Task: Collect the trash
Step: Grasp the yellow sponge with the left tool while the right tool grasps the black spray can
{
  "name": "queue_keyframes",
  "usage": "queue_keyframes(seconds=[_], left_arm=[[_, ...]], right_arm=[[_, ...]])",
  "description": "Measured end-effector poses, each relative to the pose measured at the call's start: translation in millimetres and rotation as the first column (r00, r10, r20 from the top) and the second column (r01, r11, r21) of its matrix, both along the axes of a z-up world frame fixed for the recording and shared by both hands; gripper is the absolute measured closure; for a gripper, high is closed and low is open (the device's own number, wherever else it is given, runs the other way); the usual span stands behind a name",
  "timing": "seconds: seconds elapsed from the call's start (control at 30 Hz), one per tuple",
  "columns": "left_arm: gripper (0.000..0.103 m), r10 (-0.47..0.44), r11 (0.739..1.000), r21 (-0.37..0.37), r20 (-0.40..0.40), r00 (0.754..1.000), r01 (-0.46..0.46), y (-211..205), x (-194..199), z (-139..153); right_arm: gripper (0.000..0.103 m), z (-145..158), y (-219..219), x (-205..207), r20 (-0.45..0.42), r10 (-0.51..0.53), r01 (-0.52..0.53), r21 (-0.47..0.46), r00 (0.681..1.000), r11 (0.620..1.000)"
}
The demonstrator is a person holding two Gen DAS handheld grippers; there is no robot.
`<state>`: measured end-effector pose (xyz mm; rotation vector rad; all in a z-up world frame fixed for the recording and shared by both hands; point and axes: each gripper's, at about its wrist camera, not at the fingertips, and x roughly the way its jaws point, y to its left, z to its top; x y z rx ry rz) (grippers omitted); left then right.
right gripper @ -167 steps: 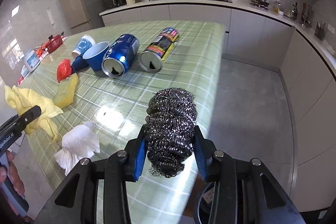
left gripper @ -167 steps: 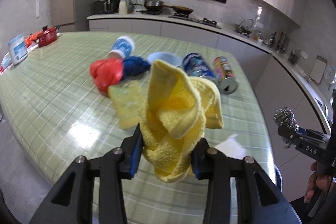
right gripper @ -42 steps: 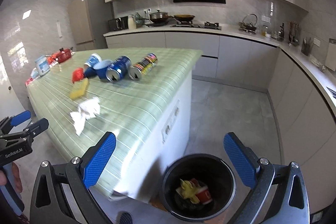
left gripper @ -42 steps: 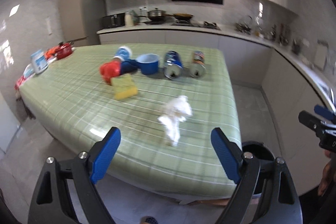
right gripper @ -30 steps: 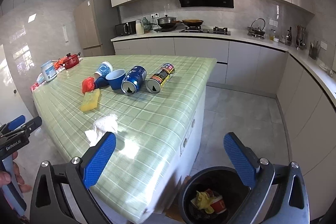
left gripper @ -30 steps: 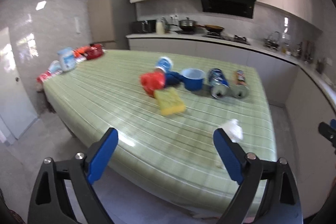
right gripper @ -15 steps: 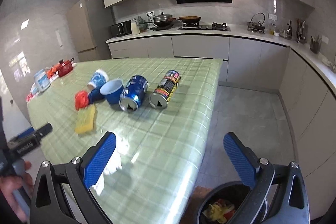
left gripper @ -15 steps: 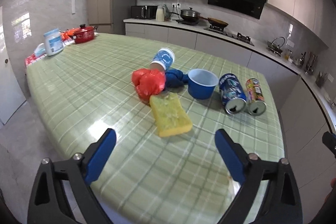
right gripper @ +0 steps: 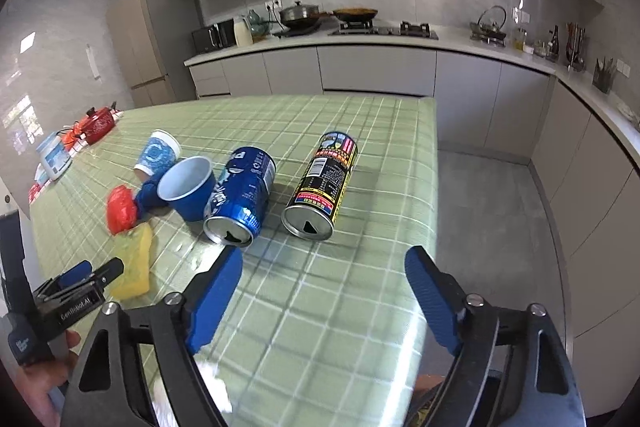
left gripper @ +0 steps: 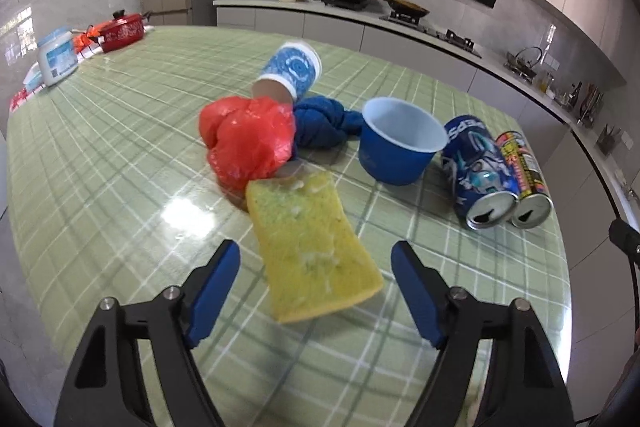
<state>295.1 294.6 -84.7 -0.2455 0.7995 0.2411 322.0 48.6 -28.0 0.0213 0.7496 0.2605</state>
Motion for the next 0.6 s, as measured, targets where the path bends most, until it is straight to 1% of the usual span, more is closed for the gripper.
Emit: queue_keyframes(seconds=[0.17, 0.2, 0.23, 0.27, 0.37, 0.43, 0.53, 0.6], left_arm=[[0.027, 0.001, 1.000, -0.024, -0.060, 0.998, -0.003, 2, 17, -15], [0.027, 0.000, 1.000, -0.016, -0.072, 0.997, -0.001, 2, 20, -17], [0.029, -0.005, 1.000, -0.005, -0.083, 0.997, 0.004, 2, 23, -19], [0.033, -0.005, 1.000, 0.000, -0.091, 0.996, 0.005, 4, 26, -22], [0.040, -0.022, 1.000, 0.018, -0.093, 0.995, 0.024, 13, 34, -23], [0.043, -0.042, 0.999, 0.023, -0.095, 0.995, 0.044, 18, 41, -23], [0.044, -0.055, 0.998, 0.036, -0.098, 0.994, 0.058, 25, 50, -22], [0.044, -0.059, 0.997, 0.038, -0.097, 0.994, 0.063, 27, 57, -22]], right_arm=[[0.020, -16, 11, 24, -0.038, -0.015, 0.015, -0.012, 0.999, 1.000], [0.020, -18, 13, 28, -0.045, -0.019, 0.018, -0.014, 0.999, 1.000], [0.020, -20, 15, 34, -0.053, -0.021, 0.021, -0.015, 0.998, 1.000], [0.020, -21, 16, 38, -0.058, -0.022, 0.021, -0.013, 0.998, 1.000], [0.020, -26, 22, 55, -0.066, -0.025, 0.024, -0.015, 0.997, 1.000], [0.020, -30, 28, 69, -0.075, -0.029, 0.027, -0.020, 0.997, 0.999], [0.020, -38, 34, 92, -0.090, -0.046, 0.043, -0.030, 0.995, 0.999], [0.022, -43, 36, 105, -0.103, -0.056, 0.053, -0.032, 0.993, 0.998]])
